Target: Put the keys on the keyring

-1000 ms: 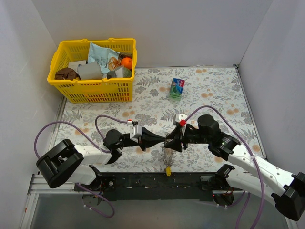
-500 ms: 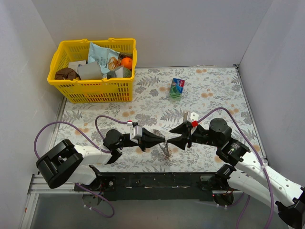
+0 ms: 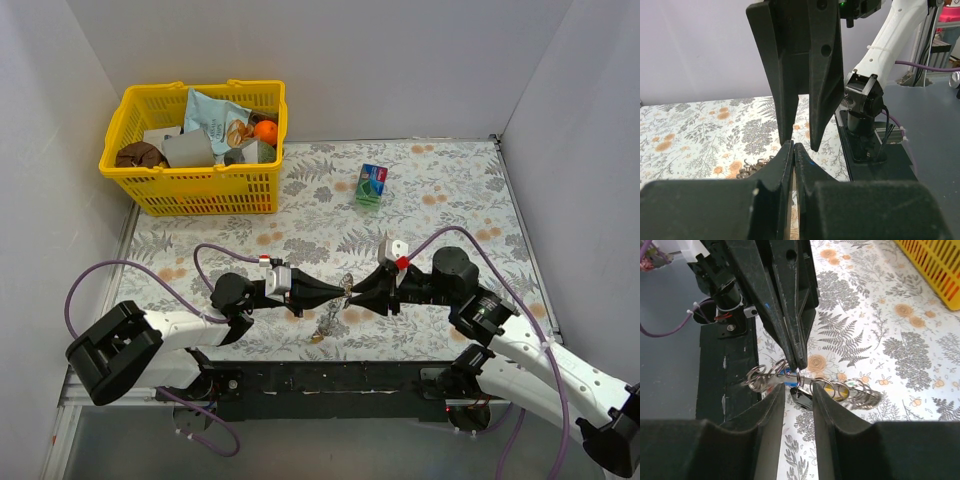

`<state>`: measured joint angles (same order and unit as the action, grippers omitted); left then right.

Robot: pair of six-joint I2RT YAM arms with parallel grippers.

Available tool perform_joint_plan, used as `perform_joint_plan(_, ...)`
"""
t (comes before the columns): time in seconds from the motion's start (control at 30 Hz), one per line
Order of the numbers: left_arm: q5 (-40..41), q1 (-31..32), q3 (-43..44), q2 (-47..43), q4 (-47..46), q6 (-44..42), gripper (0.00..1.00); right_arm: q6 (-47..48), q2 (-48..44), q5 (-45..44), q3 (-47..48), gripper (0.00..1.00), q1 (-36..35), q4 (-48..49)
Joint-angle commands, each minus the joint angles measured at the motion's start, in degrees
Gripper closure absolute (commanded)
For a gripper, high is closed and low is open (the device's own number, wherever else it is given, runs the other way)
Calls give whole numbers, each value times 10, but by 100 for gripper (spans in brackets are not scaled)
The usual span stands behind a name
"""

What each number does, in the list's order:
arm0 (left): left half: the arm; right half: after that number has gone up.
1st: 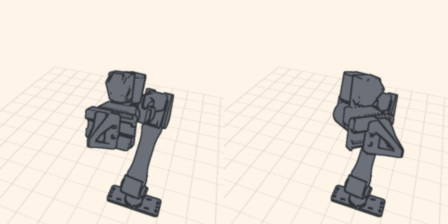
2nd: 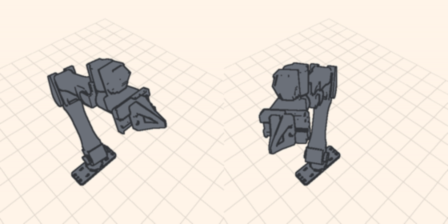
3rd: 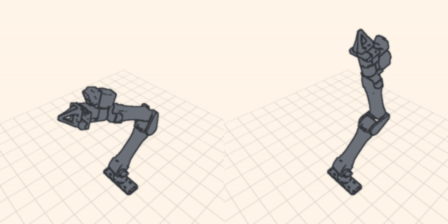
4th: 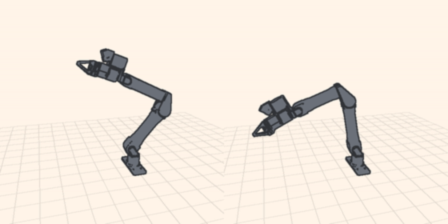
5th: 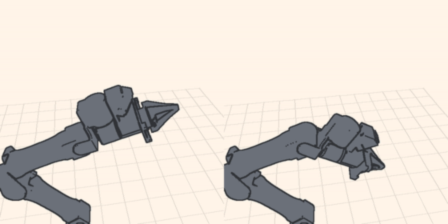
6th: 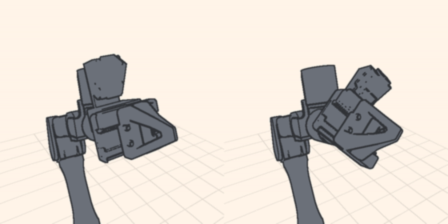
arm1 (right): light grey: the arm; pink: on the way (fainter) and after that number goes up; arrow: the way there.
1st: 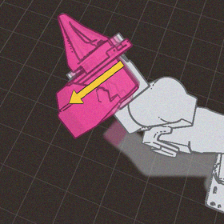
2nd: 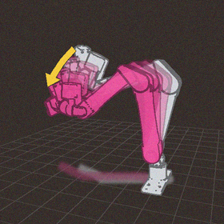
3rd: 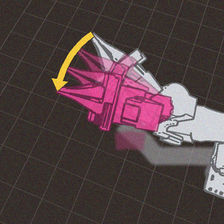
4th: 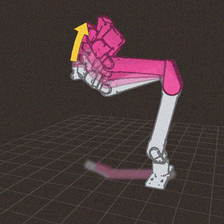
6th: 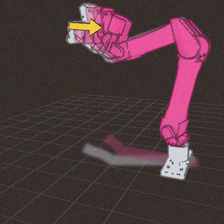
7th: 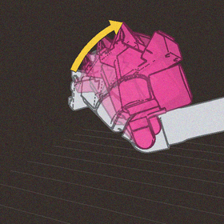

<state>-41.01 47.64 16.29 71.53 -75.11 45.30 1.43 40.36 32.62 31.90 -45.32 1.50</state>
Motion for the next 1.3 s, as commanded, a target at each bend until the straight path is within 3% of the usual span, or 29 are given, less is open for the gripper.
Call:
perform_joint_plan(0.0,3,2,10,-19,-63,-9,100,-6,16,43,-3,66,3,30)
perform_joint_plan(0.2,5,2,11,-20,-61,-9,100,-4,31,56,-3,78,3,33)
perform_joint_plan(0.9,10,2,14,-32,-51,-18,100,-3,38,62,-14,98,3,32)
perform_joint_plan(1.27,2,2,23,-35,-51,-18,100,1,76,84,-18,99,3,32)
